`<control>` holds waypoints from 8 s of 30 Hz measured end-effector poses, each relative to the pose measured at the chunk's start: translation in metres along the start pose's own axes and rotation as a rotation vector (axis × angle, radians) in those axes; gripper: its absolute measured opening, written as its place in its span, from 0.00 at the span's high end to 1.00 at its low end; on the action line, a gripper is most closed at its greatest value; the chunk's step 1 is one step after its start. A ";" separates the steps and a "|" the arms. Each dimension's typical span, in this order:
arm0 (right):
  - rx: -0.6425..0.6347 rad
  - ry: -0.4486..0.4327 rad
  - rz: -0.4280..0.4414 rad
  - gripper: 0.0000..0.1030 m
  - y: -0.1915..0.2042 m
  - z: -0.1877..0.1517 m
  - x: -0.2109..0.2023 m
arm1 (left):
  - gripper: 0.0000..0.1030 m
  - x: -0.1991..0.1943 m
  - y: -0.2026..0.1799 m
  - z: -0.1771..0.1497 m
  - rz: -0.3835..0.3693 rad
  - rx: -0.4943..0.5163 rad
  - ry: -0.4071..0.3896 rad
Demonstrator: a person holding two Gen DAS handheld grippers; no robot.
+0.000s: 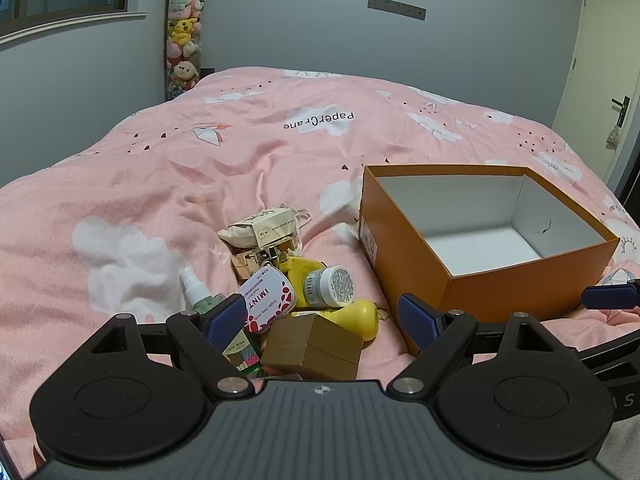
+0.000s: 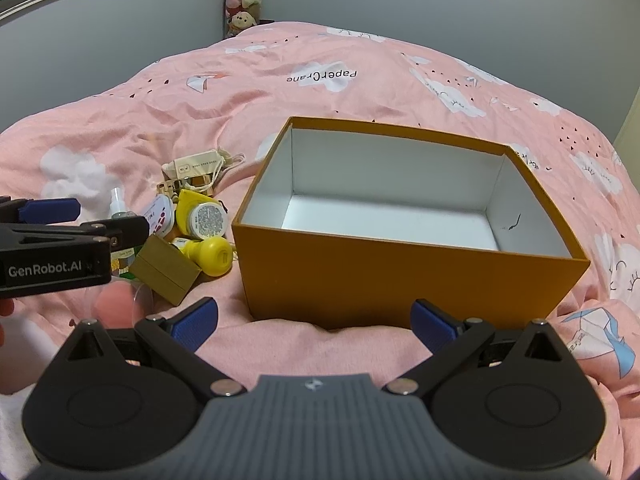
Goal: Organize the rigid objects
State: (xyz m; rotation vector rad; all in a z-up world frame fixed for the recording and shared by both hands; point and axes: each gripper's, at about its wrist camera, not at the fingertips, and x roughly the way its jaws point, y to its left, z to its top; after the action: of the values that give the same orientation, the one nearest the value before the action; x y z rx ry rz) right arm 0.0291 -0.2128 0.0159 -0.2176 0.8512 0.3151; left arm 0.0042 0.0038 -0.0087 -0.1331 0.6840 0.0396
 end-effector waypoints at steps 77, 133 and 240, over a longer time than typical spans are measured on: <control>-0.857 0.063 0.482 0.56 0.096 0.047 0.094 | 0.14 0.061 0.044 -0.021 -0.081 -0.049 0.465; -0.819 -0.026 0.464 0.56 0.103 0.051 0.082 | 0.33 0.044 0.066 -0.011 -0.073 -0.175 0.325; -0.056 0.330 -0.020 0.56 -0.092 0.129 0.179 | 0.54 0.150 -0.004 0.087 -0.398 -0.164 0.320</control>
State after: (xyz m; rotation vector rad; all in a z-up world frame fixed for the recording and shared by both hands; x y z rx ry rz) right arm 0.2623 -0.2251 -0.0327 -0.3364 1.1656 0.2882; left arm 0.1753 0.0102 -0.0369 -0.4379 0.9625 -0.3139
